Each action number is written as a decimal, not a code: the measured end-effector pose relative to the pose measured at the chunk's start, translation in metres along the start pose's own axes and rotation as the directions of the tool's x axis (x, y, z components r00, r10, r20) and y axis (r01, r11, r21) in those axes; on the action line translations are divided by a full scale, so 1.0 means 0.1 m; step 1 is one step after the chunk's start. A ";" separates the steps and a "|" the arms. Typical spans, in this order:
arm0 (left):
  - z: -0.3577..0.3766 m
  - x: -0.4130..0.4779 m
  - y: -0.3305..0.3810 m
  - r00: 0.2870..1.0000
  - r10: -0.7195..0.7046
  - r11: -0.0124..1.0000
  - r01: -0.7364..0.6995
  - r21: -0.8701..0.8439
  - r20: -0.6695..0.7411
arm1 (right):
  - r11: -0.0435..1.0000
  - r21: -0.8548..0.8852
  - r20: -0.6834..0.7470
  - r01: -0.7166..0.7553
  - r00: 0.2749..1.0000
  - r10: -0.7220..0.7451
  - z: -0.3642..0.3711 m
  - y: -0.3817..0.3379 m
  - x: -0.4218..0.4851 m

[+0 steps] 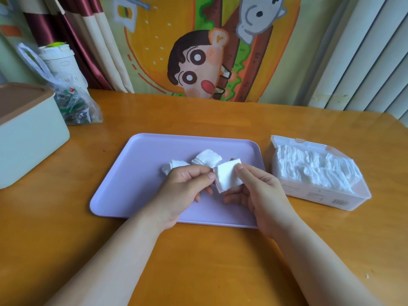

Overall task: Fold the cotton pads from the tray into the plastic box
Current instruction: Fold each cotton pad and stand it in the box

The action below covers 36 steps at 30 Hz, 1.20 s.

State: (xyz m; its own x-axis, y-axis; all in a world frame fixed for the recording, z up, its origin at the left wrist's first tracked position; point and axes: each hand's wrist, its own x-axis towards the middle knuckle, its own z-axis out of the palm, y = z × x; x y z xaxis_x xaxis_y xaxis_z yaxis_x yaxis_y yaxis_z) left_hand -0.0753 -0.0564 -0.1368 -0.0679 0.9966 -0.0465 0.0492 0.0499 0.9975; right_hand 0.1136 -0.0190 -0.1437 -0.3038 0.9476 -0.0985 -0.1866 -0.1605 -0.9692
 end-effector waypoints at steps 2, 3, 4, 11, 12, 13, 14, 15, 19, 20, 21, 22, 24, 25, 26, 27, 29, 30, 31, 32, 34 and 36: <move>0.01 0.01 -0.02 1.000 0.002 1.000 -0.002 0.028 -0.026 | 1.000 0.011 -0.003 0.004 1.000 -0.004 0.00 0.00 0.00; 0.01 0.01 -0.02 0.999 0.003 1.000 -0.002 0.027 -0.033 | 1.000 0.006 0.002 0.006 1.000 -0.006 0.01 0.00 -0.01; 0.02 0.01 -0.01 0.999 0.001 1.000 -0.001 0.014 -0.035 | 1.000 0.001 0.006 0.006 1.000 -0.006 0.01 0.00 -0.01; 0.03 0.00 0.00 0.999 0.003 1.000 -0.002 0.026 -0.051 | 1.000 0.013 0.000 -0.014 1.000 0.014 0.02 -0.02 -0.01; 0.03 0.01 0.00 0.998 -0.002 1.000 0.004 0.025 -0.063 | 1.000 0.017 -0.001 -0.016 1.000 0.016 0.02 -0.02 -0.01; 0.04 0.01 0.01 0.997 -0.007 1.000 0.009 0.023 -0.078 | 1.000 0.024 -0.001 -0.018 1.000 0.018 0.02 -0.03 -0.01; 0.04 0.01 0.01 0.996 -0.013 1.000 0.015 0.021 -0.092 | 0.999 0.035 -0.002 -0.019 1.000 0.019 0.02 -0.03 -0.01; 0.04 0.01 0.01 0.994 -0.017 1.000 0.019 0.021 -0.107 | 0.999 0.048 -0.005 -0.020 1.000 0.020 0.02 -0.04 -0.01; 0.03 0.03 0.00 0.992 -0.020 1.000 0.017 -0.023 -0.123 | 0.996 0.086 -0.037 -0.015 0.999 0.018 0.02 -0.04 0.00; 0.03 0.04 0.00 0.994 -0.021 0.999 0.016 -0.048 -0.112 | 0.997 0.079 -0.038 -0.013 0.999 0.016 0.02 -0.03 0.01; 0.02 0.04 -0.01 0.995 -0.020 0.999 0.015 -0.052 -0.098 | 0.998 0.067 -0.034 -0.012 0.999 0.014 0.02 -0.02 0.01; 0.02 0.04 -0.02 0.996 -0.018 0.999 0.016 -0.030 -0.087 | 0.999 0.053 -0.031 -0.011 0.999 0.013 0.02 -0.02 0.01; 0.03 0.04 -0.04 0.996 0.001 1.000 0.000 0.022 -0.084 | 0.999 0.043 -0.052 -0.012 0.999 0.014 0.01 0.00 0.01; 0.02 0.04 -0.06 0.995 0.017 1.000 -0.015 0.019 -0.099 | 0.999 0.051 -0.084 -0.016 0.996 0.020 0.01 0.00 0.01; 0.01 0.05 -0.07 0.993 0.034 0.999 -0.036 -0.023 -0.115 | 0.998 0.065 -0.127 -0.020 0.992 0.028 0.00 0.01 0.03; -0.01 0.05 -0.07 0.991 0.048 0.992 -0.061 -0.106 -0.121 | 0.997 0.079 -0.167 -0.023 0.985 0.036 0.00 0.02 0.04; -0.06 0.04 -0.06 0.995 0.072 0.954 -0.090 -0.287 -0.073 | 0.996 0.086 -0.204 -0.021 0.978 0.038 0.00 0.04 0.06; -0.07 0.03 -0.05 0.996 0.080 0.938 -0.085 -0.336 -0.029 | 0.997 0.079 -0.200 -0.017 0.979 0.033 0.01 0.04 0.06; -0.07 0.03 -0.05 0.996 0.085 0.934 -0.077 -0.350 0.008 | 0.998 0.068 -0.182 -0.012 0.983 0.024 0.01 0.04 0.06; -0.05 0.02 -0.04 0.996 0.082 0.941 -0.068 -0.331 0.029 | 0.999 0.052 -0.152 -0.005 0.988 0.013 0.01 0.03 0.04; 0.00 0.03 -0.04 0.999 0.047 0.973 -0.045 -0.224 0.001 | 1.000 0.003 -0.062 0.007 0.998 -0.007 0.00 0.01 0.01; 0.05 0.05 -0.06 0.997 0.017 0.991 -0.026 -0.129 -0.071 | 0.998 -0.054 0.024 0.014 1.000 -0.013 0.00 0.00 -0.01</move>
State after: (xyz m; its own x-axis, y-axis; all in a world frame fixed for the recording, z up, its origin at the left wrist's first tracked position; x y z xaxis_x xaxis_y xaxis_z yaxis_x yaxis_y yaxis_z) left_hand -0.0714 -0.0517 -0.1435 -0.1379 0.9901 -0.0257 -0.0780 0.0150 0.9968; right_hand 0.1136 -0.0202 -0.1438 -0.3241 0.9426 -0.0806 -0.1402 -0.1321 -0.9813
